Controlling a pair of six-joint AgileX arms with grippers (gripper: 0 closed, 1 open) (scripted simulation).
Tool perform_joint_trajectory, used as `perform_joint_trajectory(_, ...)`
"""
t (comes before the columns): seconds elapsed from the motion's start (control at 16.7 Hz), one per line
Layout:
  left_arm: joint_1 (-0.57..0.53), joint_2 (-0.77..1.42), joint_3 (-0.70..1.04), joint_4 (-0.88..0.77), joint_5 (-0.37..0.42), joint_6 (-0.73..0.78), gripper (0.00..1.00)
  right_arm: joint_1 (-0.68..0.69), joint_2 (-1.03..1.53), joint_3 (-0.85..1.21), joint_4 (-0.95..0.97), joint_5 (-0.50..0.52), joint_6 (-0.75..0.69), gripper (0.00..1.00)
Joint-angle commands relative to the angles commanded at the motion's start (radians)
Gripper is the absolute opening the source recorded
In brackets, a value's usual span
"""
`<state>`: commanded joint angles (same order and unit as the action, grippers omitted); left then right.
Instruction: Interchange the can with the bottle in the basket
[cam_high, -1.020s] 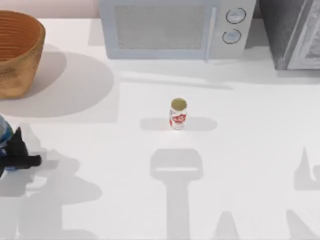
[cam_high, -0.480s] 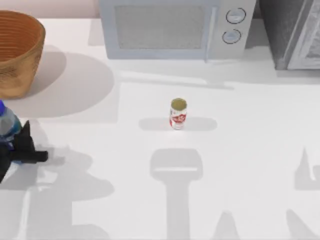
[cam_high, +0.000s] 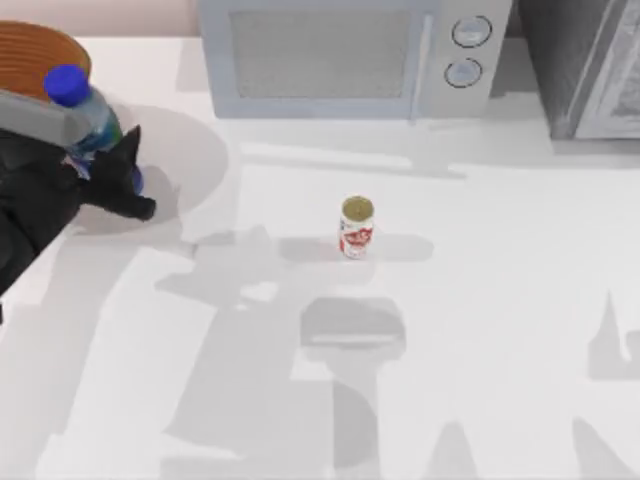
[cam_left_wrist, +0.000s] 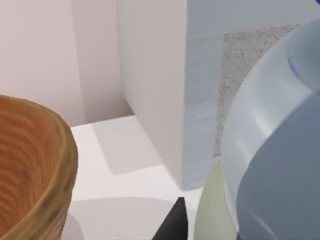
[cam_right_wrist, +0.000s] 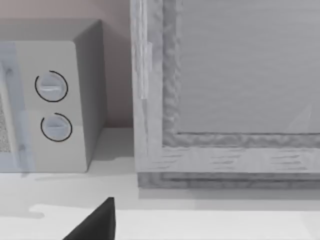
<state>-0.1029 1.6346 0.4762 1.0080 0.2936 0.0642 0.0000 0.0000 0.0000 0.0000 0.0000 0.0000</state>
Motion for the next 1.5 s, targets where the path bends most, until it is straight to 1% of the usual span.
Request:
perform_joint_trajectory(0.12, 0.014, -0.047, 0.121, -0.156, 0.019, 0.005, 0.0, 0.0, 0.0, 0.0, 0.0, 0.0, 0.0, 1.0)
perform_joint_trajectory(0.24, 0.053, -0.081, 0.246, -0.317, 0.028, 0.01, 0.0, 0.0, 0.0, 0.0, 0.0, 0.0, 0.0, 1.0)
perform_joint_trajectory(0.48, 0.176, -0.112, 0.478, -0.625, 0.021, 0.022, 0.0, 0.0, 0.0, 0.0, 0.0, 0.0, 0.0, 1.0)
perform_joint_trajectory(0.66, 0.274, -0.114, 0.614, -0.808, 0.006, 0.029, 0.0, 0.0, 0.0, 0.0, 0.0, 0.0, 0.0, 1.0)
perform_joint_trajectory(0.78, 0.325, -0.111, 0.676, -0.892, -0.004, 0.032, 0.0, 0.0, 0.0, 0.0, 0.0, 0.0, 0.0, 1.0)
perform_joint_trajectory(0.9, 0.354, -0.108, 0.709, -0.936, -0.01, 0.033, 0.0, 0.0, 0.0, 0.0, 0.0, 0.0, 0.0, 1.0)
perform_joint_trajectory(1.14, 0.358, -0.107, 0.714, -0.942, -0.011, 0.033, 0.0, 0.0, 0.0, 0.0, 0.0, 0.0, 0.0, 1.0)
perform_joint_trajectory(1.32, 0.352, -0.093, 0.715, -0.928, -0.014, 0.035, 0.0, 0.0, 0.0, 0.0, 0.0, 0.0, 0.0, 1.0)
perform_joint_trajectory(1.5, 0.341, -0.018, 0.733, -0.871, -0.024, 0.031, 0.0, 0.0, 0.0, 0.0, 0.0, 0.0, 0.0, 1.0)
